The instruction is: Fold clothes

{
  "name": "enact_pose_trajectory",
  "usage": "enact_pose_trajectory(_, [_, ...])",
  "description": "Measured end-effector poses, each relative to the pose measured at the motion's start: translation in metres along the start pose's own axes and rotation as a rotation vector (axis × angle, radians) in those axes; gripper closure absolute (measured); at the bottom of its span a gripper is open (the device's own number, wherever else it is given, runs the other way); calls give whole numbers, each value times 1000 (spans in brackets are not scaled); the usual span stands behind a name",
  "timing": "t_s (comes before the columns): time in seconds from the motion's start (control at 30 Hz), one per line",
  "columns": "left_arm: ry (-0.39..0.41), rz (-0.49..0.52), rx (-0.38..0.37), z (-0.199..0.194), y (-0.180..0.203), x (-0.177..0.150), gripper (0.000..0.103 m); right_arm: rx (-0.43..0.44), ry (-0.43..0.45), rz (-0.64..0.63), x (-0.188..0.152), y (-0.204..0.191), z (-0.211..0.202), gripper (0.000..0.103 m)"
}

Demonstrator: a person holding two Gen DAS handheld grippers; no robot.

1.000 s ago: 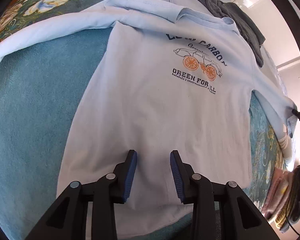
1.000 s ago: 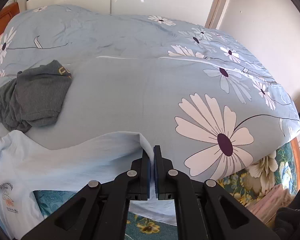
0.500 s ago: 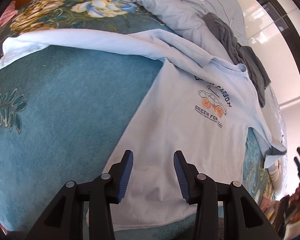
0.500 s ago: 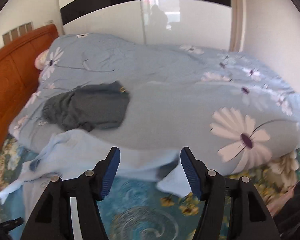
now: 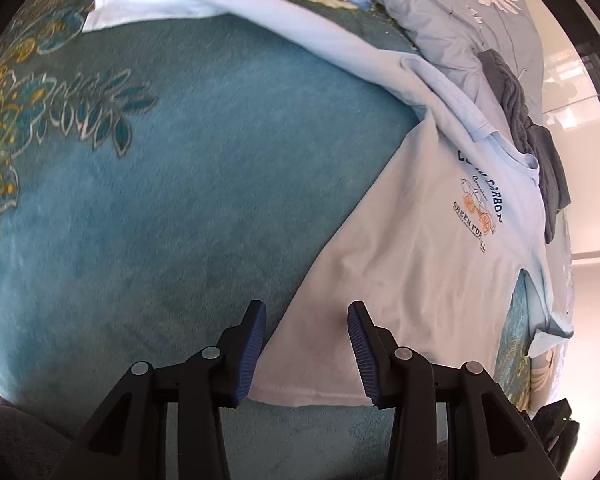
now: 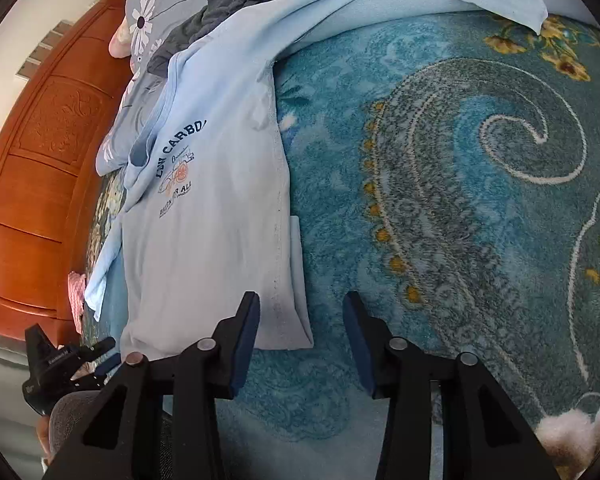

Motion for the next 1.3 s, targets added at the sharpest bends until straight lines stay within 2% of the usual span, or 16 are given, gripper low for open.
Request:
enact_pose_trajectory(0.03, [-3, 13, 18, 3, -1, -4, 57, 10, -2, 6, -1, -1, 1, 83])
enact_pose_trajectory(0.1, [11, 63, 50, 6, 3, -10, 57, 14, -35, -18, -2, -6, 4, 94])
enact_pose_trajectory(0.17, [27, 121, 65, 7, 8, -16, 62, 29, -29, -41, 1, -12, -2, 97])
enact_pose_trajectory(0.2, [32, 153, 71, 7, 11, -18, 70, 38, -25, -53, 2, -16, -5, 98])
enact_pose_trajectory(0.23, [34, 184, 76, 7, 14, -21, 98, 56, -19, -62, 6, -20, -11, 99])
enact_pose_trajectory(0.3, [34, 228, 49, 3, 22, -22, 98, 91, -4, -80, 14, -28, -23, 99])
enact_pose_trajectory(0.37, [53, 239, -26, -10, 32, -16, 99, 124, 17, -92, 27, -38, -36, 99])
enact_pose_trajectory(0.47, [93, 203, -129, -34, 45, 6, 99, 129, 34, -116, 52, -52, -46, 99])
enact_pose_trajectory(0.57, [115, 157, -166, -48, 52, 33, 99, 109, 39, -143, 77, -65, -50, 99])
enact_pose_trajectory(0.7, [97, 116, -173, -40, 52, 58, 99, 60, 17, -157, 107, -75, -31, 99])
enact_pose_trajectory(0.97, [37, 108, -97, 17, 51, 86, 98, -24, -24, -106, 157, -72, 36, 96])
enact_pose_trajectory(1.03, [25, 103, -107, 26, 50, 91, 97, -38, -33, -79, 167, -68, 48, 95])
enact_pose_trajectory(1.1, [14, 96, -127, 33, 50, 94, 97, -20, -28, -78, 173, -68, 50, 87])
enact_pose_trajectory(1.2, [15, 83, -162, 36, 50, 94, 97, -26, -1, -110, 171, -62, 40, 87])
enact_pose_trajectory(1.3, [-1, 64, -183, 35, 49, 92, 96, -28, -17, -107, 154, -46, 35, 86])
Point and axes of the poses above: each gripper's, at about its wrist camera, not at the fingertips, and z roughly the way its jaws point, y to its right, x to its top, the point moved 8 cm from there along z, roughly the way its jaws point, and after that the axes turned 7 degrees about -z, right-handed, at the moved point
